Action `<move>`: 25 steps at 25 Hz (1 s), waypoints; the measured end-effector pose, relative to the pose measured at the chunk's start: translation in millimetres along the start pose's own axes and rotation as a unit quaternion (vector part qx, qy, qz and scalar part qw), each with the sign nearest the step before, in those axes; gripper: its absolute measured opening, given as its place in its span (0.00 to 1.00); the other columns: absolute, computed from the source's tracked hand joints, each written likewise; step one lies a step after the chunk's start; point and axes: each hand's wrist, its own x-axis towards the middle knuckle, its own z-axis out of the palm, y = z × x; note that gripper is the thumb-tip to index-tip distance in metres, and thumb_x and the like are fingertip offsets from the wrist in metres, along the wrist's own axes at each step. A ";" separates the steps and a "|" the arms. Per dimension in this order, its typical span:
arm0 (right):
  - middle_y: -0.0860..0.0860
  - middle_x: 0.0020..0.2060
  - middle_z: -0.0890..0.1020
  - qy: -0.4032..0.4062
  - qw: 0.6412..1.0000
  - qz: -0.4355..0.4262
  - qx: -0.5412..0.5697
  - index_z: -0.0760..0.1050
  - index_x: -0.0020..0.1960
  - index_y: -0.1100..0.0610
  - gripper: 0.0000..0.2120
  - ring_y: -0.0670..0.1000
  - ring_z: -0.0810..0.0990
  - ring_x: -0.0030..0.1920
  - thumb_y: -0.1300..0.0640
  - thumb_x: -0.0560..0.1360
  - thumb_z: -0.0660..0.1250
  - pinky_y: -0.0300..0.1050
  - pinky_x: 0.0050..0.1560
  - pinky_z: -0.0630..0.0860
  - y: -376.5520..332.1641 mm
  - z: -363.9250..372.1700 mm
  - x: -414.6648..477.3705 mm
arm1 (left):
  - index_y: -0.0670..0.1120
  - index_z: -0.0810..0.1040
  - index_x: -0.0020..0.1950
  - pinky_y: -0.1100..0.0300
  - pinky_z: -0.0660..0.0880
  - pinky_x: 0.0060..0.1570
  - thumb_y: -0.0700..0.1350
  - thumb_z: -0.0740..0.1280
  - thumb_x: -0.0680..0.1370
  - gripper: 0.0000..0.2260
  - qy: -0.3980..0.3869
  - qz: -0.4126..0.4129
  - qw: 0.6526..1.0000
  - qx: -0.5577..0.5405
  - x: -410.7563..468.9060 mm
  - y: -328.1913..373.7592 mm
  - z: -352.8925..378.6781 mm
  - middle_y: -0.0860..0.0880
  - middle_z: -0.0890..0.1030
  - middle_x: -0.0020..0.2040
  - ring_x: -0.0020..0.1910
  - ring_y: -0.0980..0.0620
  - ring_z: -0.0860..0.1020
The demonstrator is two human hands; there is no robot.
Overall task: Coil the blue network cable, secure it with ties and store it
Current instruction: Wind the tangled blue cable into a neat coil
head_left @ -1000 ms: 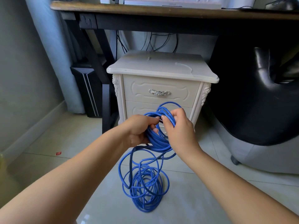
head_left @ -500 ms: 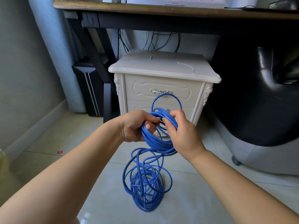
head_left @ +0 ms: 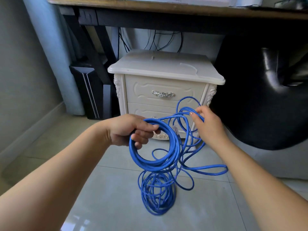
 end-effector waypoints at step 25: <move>0.38 0.58 0.81 -0.162 0.875 0.063 0.452 0.79 0.60 0.40 0.15 0.40 0.76 0.62 0.48 0.81 0.56 0.43 0.68 0.67 -61.4 20.5 -32.9 | 0.43 0.74 0.49 0.65 0.61 0.27 0.46 0.60 0.81 0.08 0.173 0.232 0.955 -0.058 7.4 -2.7 13.0 0.54 0.58 0.27 0.23 0.57 0.57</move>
